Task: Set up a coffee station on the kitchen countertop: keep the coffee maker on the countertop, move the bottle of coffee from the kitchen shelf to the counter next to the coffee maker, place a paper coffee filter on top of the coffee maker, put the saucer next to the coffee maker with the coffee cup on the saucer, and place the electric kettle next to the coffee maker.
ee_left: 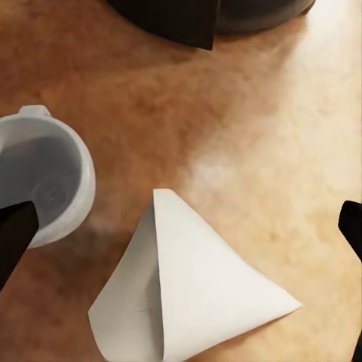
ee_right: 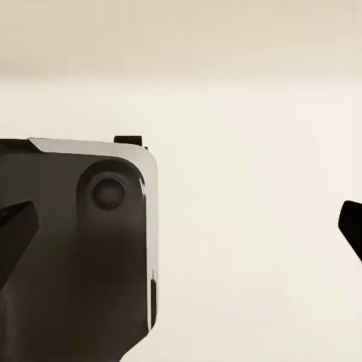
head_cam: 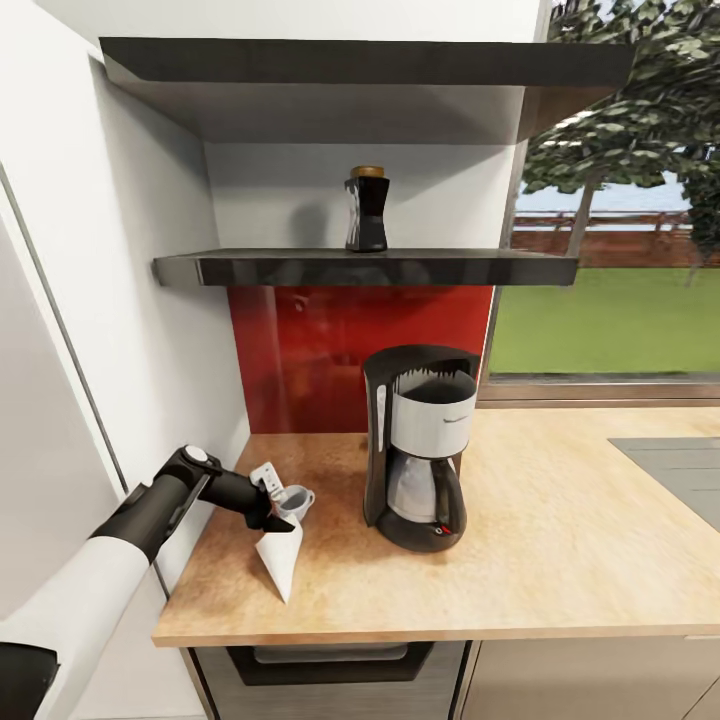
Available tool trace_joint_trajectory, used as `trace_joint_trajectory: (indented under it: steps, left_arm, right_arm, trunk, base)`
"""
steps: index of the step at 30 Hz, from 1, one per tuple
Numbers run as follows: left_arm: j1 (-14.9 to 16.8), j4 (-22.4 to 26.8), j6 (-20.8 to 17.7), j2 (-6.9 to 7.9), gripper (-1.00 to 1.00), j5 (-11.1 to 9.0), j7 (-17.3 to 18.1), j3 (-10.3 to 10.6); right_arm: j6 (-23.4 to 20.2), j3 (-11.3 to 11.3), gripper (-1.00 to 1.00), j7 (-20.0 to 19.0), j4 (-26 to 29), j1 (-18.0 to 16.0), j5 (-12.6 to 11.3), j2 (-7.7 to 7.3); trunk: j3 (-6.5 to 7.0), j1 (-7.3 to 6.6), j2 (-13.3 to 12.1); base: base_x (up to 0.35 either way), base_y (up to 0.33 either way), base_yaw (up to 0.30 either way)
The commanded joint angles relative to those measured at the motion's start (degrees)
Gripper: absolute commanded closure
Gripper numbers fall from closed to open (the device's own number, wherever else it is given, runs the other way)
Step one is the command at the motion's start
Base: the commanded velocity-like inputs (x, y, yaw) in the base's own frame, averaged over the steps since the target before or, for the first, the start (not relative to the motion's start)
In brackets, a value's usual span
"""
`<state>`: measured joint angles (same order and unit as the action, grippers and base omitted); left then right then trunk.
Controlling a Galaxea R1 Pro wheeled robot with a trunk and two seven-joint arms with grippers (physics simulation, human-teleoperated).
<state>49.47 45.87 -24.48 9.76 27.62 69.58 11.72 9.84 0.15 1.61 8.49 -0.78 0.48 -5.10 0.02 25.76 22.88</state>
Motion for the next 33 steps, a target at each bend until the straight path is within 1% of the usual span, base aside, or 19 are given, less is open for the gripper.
trace_joint_trajectory:
  steps: [1,6,10,12,15,18,33]
  left_arm:
    - [0.02,0.0,-0.58,0.02,-1.0,0.08,0.23,0.1]
    - [0.02,-0.27,-0.57,-0.07,-1.0,-0.06,0.35,0.06]
    - [0.02,-1.86,-0.5,-0.15,-1.0,-0.11,0.59,0.13]
    - [0.02,-2.32,-0.49,-0.17,-1.0,-0.11,1.21,0.14]
    - [0.0,-2.57,-0.42,-0.16,-1.0,-0.09,3.25,0.14]
    - [-0.41,-2.61,-0.4,-0.17,-1.0,-0.05,3.86,0.14]
    - [-1.62,-2.63,-0.3,-0.14,-1.0,-0.19,4.16,0.12]
  right_arm:
    - [0.18,0.03,-1.0,0.14,-0.05,-0.02,0.05,0.0]
    - [0.18,0.03,-1.0,0.14,-0.05,-0.02,0.05,0.0]
    - [0.17,0.03,-1.0,0.14,-0.05,-0.02,0.05,0.0]
    - [0.17,0.03,-1.0,0.14,-0.05,-0.02,0.05,0.0]
    - [0.16,0.03,-1.0,0.14,-0.05,-0.02,0.05,0.0]
    - [0.17,0.03,-1.0,0.14,-0.05,-0.02,0.05,0.0]
    - [0.18,0.03,-1.0,0.14,-0.05,-0.02,0.05,0.0]
  trunk:
    - [-0.03,0.02,0.04]
    - [-0.03,0.02,0.04]
    - [-0.03,0.02,0.04]
    - [-0.03,0.02,0.04]
    - [-0.03,0.02,0.04]
    - [-0.03,0.02,0.04]
    - [-0.03,0.02,0.04]
  base:
    - [0.0,0.0,0.0]
    - [0.0,0.0,0.0]
    - [0.0,0.0,0.0]
    - [0.0,0.0,0.0]
    - [0.0,0.0,0.0]
    - [0.0,0.0,0.0]
    - [0.0,0.0,0.0]
